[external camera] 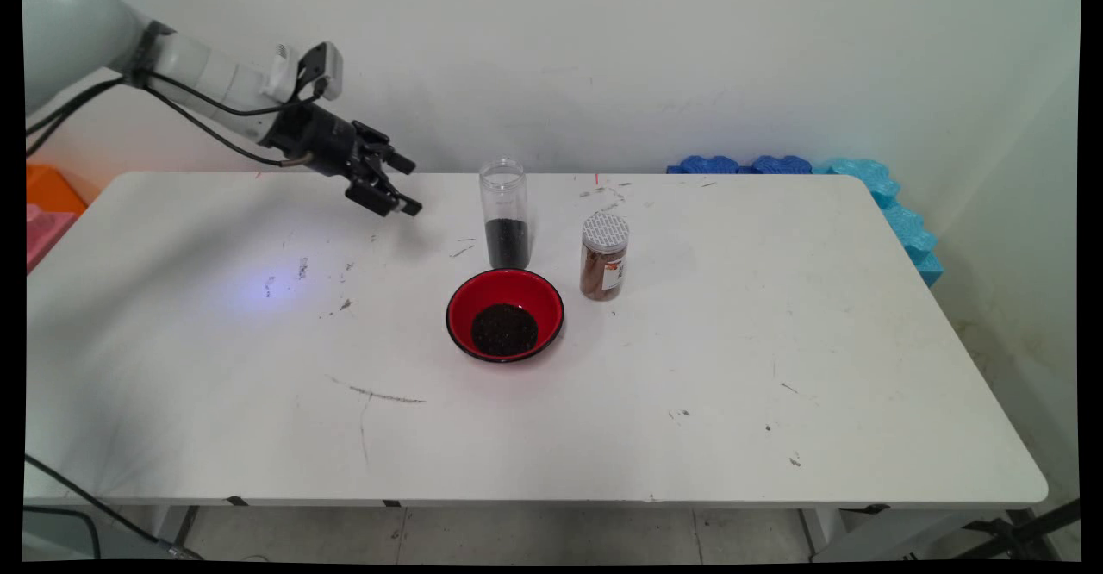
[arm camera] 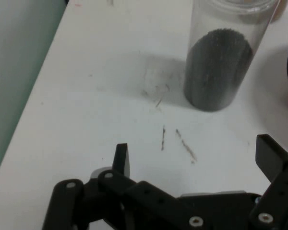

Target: Pick up the black seasoning powder from the table

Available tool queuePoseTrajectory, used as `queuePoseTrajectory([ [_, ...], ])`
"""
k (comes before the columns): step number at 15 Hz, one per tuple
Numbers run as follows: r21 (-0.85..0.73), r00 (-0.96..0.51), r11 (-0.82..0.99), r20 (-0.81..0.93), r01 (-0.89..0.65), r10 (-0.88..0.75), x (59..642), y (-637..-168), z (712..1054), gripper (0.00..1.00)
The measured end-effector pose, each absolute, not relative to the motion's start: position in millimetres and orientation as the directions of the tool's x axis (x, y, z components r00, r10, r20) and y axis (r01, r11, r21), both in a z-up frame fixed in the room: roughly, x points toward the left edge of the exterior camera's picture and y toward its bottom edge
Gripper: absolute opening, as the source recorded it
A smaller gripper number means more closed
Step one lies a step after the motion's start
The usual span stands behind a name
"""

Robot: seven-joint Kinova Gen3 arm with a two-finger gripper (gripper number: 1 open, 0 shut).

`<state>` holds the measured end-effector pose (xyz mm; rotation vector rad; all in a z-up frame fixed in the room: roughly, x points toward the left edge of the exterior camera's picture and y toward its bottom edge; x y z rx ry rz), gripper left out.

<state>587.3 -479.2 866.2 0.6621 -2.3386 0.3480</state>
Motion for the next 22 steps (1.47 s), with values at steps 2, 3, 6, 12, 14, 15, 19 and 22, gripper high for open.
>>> queuePoseTrajectory([
  [2, -0.055, -0.636, 0.845, 0.685, -0.532, -0.355, 584.0, -484.9, 859.9, 1.00],
  [3, -0.048, -0.631, 0.851, 0.693, -0.524, -0.349, 582.3, -487.7, 856.7, 1.00],
  [6, -0.030, -0.617, 0.865, 0.713, -0.501, -0.333, 577.5, -494.2, 848.0, 1.00],
  [12, 0.000, -0.577, 0.881, 0.756, -0.472, -0.309, 567.6, -502.6, 829.8, 1.00],
  [14, 0.006, -0.563, 0.885, 0.770, -0.466, -0.301, 563.6, -504.5, 824.0, 1.00],
  [15, 0.008, -0.554, 0.886, 0.778, -0.463, -0.296, 561.5, -505.3, 821.2, 1.00],
  [19, 0.011, -0.516, 0.895, 0.813, -0.447, -0.268, 550.7, -510.0, 809.1, 1.00],
  [22, 0.015, -0.490, 0.897, 0.834, -0.442, -0.255, 544.1, -512.4, 800.8, 1.00],
])
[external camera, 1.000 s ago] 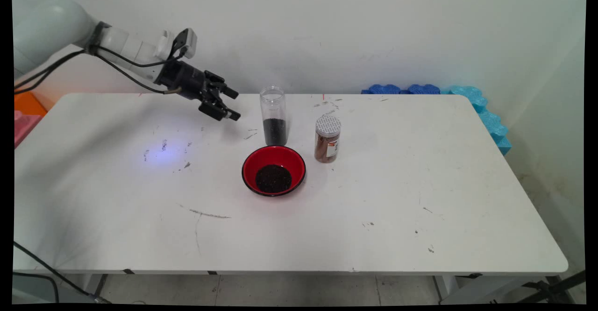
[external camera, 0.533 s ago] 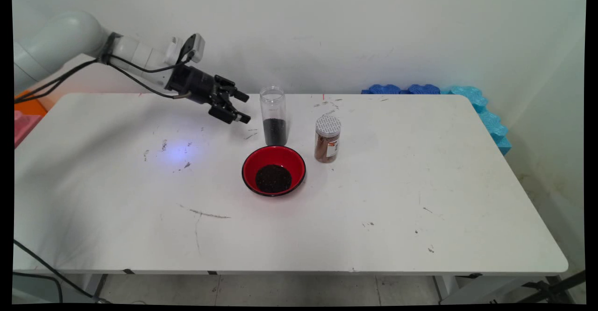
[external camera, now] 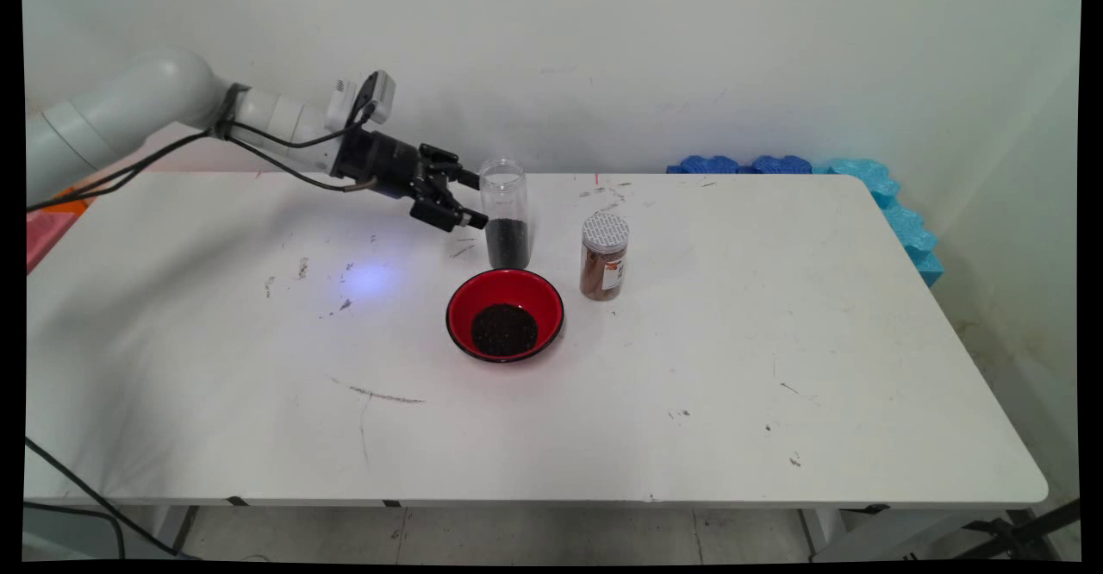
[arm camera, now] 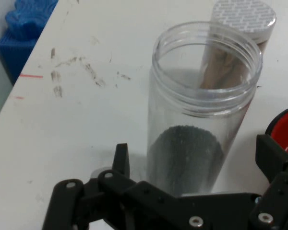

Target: Pick up the black seasoning powder from the table

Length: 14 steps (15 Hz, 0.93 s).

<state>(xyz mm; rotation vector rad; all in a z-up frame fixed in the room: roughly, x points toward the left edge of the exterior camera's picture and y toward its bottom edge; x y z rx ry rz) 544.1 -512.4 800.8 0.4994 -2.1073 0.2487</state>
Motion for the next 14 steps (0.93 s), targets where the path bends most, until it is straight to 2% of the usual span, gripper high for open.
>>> queuePoseTrajectory([
  [14, -0.004, -0.417, 0.896, 0.886, -0.445, -0.204, 531.9, -519.6, 760.6, 1.00],
])
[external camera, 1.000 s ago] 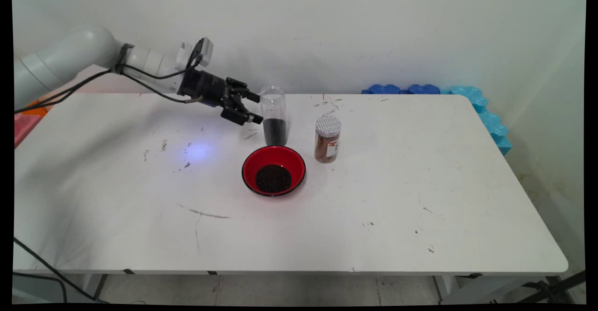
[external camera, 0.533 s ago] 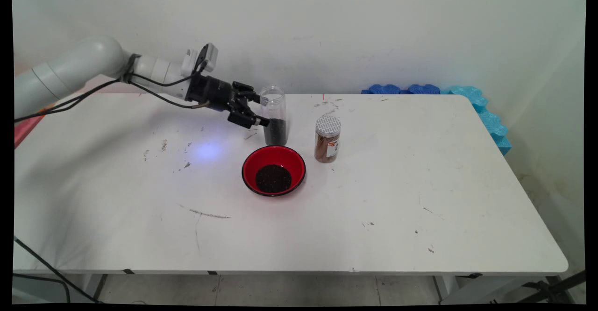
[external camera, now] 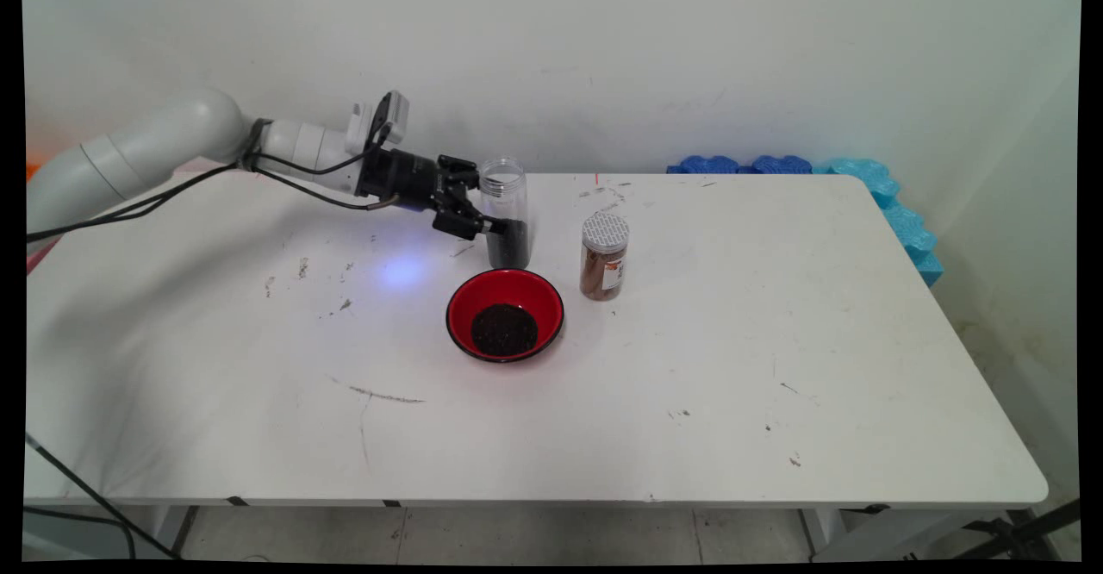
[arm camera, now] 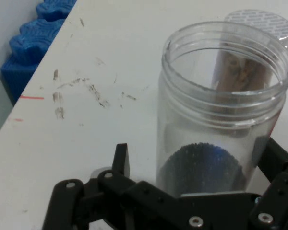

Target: Pick up the black seasoning powder from the table

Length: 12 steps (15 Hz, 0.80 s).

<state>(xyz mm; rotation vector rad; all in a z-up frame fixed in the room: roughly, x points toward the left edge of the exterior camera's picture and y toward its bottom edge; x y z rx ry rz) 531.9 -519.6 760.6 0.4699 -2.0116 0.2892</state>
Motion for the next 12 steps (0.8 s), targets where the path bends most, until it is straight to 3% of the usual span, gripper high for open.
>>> queuePoseTrajectory([
  [12, -0.032, -0.391, 0.896, 0.906, -0.442, -0.161, 524.3, -520.0, 749.7, 1.00],
])
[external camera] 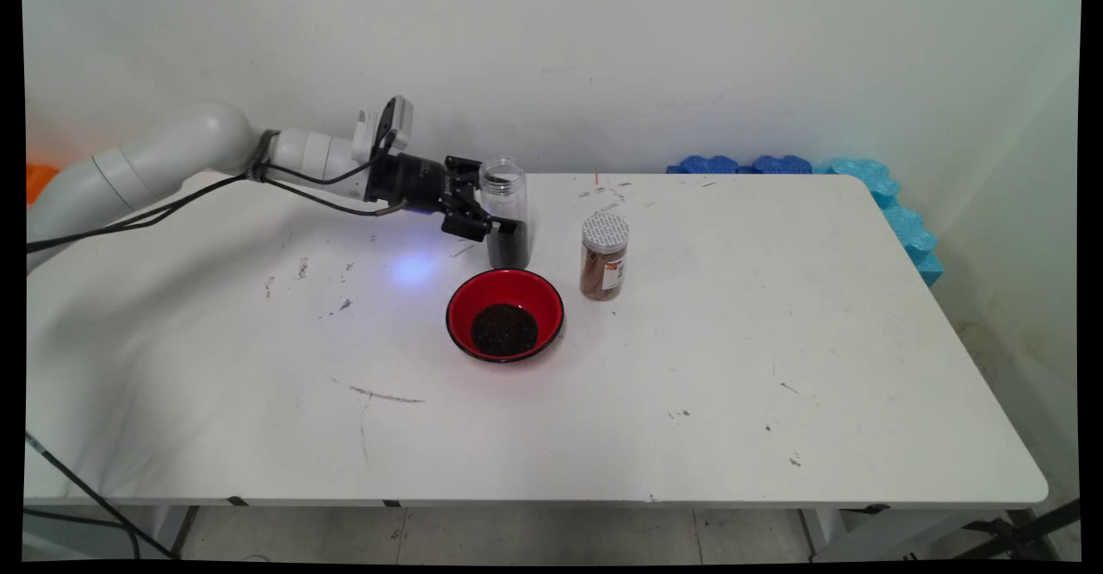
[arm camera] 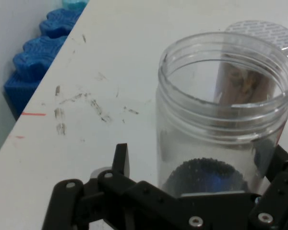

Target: Pick up the black seasoning powder from the table, then pour the black seasoning powder in the red bowl

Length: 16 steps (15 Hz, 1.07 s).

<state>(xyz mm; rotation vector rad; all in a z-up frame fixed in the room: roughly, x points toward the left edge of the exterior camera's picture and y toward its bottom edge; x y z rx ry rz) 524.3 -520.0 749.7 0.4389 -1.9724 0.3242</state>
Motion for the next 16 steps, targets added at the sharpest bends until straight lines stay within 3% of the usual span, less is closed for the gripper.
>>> queuePoseTrajectory([
  [5, -0.047, -0.388, 0.899, 0.911, -0.436, -0.140, 522.7, -518.6, 748.2, 1.00],
  [6, -0.050, -0.388, 0.900, 0.912, -0.434, -0.136, 522.4, -518.2, 748.1, 0.00],
  [16, -0.065, -0.380, 0.900, 0.918, -0.432, -0.116, 521.0, -515.5, 749.4, 0.00],
])
